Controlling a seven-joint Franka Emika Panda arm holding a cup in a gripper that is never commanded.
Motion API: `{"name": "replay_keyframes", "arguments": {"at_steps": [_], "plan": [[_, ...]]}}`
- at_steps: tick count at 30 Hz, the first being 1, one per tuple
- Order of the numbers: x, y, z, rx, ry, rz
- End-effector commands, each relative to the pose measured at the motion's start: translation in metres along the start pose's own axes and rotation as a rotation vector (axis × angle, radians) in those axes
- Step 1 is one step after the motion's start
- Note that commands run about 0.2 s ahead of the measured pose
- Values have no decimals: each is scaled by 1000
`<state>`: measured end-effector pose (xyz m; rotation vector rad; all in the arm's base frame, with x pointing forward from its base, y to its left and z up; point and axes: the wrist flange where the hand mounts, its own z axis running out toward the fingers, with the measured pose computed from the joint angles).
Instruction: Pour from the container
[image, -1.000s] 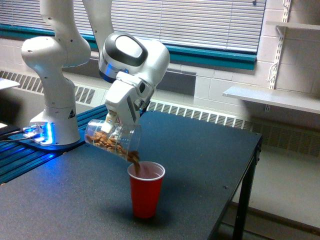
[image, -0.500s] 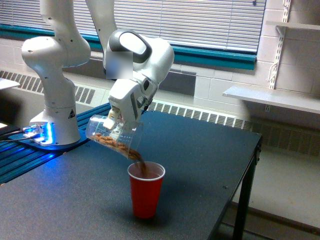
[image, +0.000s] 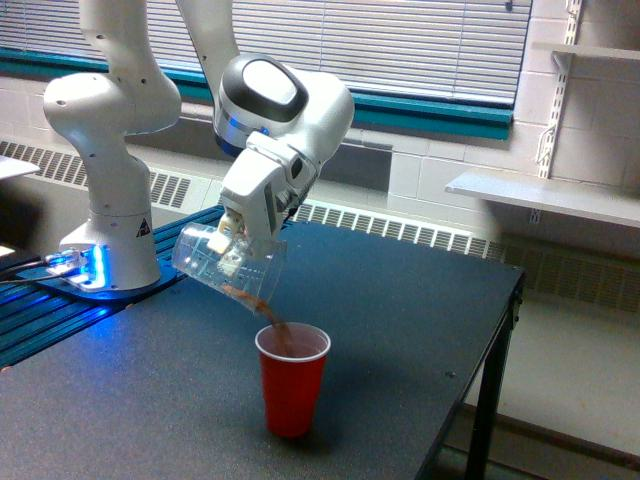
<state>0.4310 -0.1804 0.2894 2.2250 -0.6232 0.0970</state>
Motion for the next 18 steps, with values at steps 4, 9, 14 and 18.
{"name": "replay_keyframes", "arguments": {"at_steps": [4,9,14,18], "plan": [[5,2,-9,1,-1,-33],[5,1,-10,11,-5,-30],[5,1,-9,28,-3,-23],[5,0,-8,35,0,-16]]}}
